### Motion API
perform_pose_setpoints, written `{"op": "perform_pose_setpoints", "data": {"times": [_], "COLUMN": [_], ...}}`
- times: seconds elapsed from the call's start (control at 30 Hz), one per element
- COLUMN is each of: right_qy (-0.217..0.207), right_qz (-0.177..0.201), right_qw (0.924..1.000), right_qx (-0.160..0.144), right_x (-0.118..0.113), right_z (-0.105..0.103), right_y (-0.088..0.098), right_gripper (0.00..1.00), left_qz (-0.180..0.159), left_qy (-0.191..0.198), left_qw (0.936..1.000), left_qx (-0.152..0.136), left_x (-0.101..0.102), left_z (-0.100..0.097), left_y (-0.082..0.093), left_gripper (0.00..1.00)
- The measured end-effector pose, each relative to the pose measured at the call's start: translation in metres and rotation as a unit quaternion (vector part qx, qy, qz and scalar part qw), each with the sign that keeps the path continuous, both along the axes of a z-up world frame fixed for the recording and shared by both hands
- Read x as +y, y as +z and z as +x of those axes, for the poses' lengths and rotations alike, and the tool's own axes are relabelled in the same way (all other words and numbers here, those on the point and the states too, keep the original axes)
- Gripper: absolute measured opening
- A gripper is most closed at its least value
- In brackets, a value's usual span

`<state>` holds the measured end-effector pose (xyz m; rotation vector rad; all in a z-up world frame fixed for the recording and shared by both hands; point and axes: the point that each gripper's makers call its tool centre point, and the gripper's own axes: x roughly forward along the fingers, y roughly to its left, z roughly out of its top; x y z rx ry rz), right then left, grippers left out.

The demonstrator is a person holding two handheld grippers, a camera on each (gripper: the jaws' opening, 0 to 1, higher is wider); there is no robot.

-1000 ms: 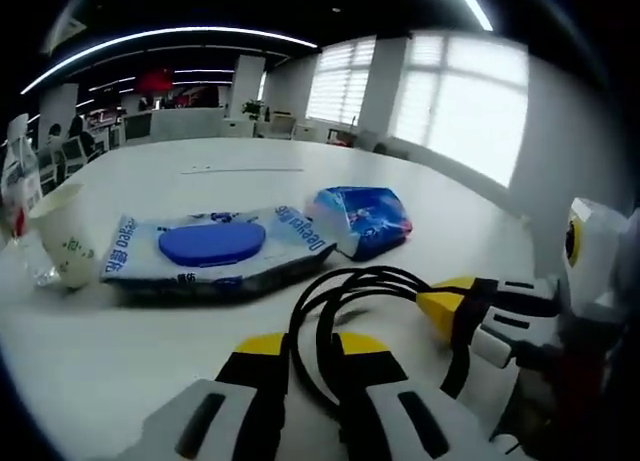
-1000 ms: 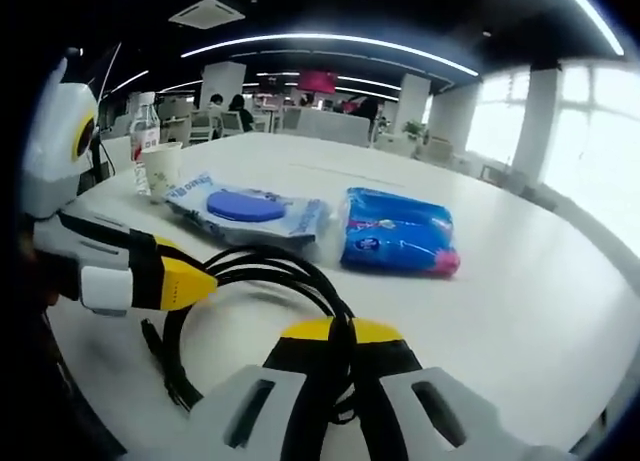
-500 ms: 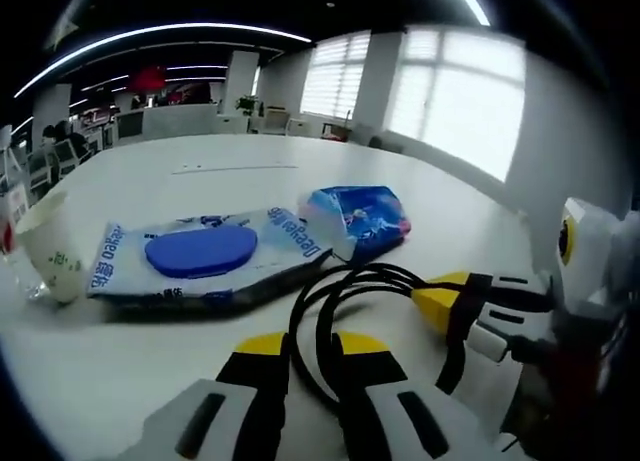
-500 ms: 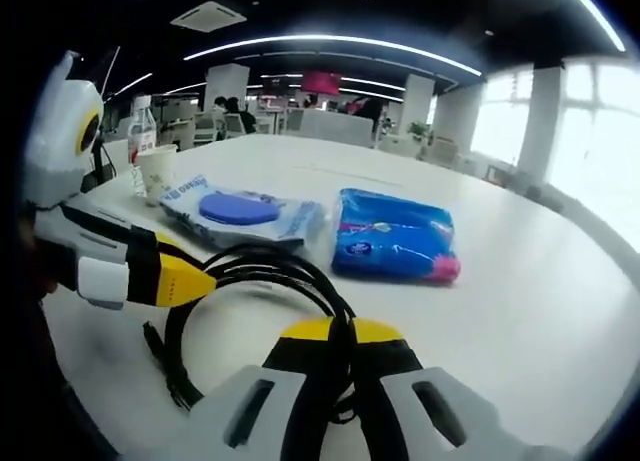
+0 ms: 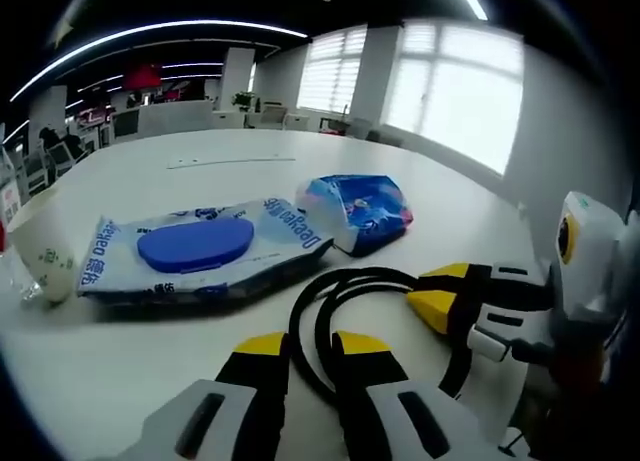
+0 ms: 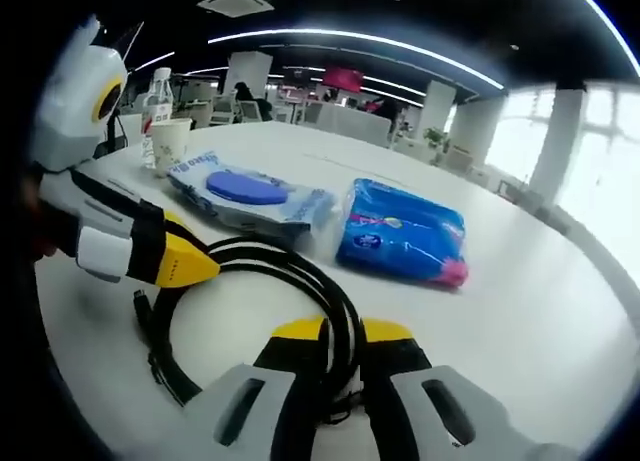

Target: Arrange the tabletop items into an orderly group along one side of the table until the central work area is clear of visible clutter.

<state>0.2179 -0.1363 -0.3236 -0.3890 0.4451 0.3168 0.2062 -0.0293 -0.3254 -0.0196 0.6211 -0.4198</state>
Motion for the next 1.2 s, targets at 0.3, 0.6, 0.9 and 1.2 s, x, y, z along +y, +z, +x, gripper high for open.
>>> {"op": "perform_pose_setpoints", "data": {"times": [0.3,0.6,0.9,1.2], "right_qy": [0.039,0.053,0.06,0.075], "right_qz": [0.088,0.079,0.077,0.074], "right_qw": [0.995,0.9953,0.995,0.9937], "right_qx": [-0.028,-0.019,-0.022,-0.039], "right_x": [0.016,0.022,0.025,0.033], "right_z": [-0.001,-0.004,-0.006,-0.01], "right_y": [0.025,0.018,0.02,0.031], "right_gripper": [0.31,0.44,0.57,0.67], "left_qz": [0.017,0.014,0.021,0.013], "left_qy": [0.0,0.006,0.016,0.004], "left_qw": [0.9998,0.9998,0.9993,0.9983], "left_qx": [-0.011,-0.016,-0.026,-0.056], "left_x": [0.003,0.008,0.022,0.034], "left_z": [0.001,0.001,-0.003,-0.011], "left_y": [0.0,0.0,0.004,0.016], "left_gripper": [0.21,0.29,0.38,0.53]}}
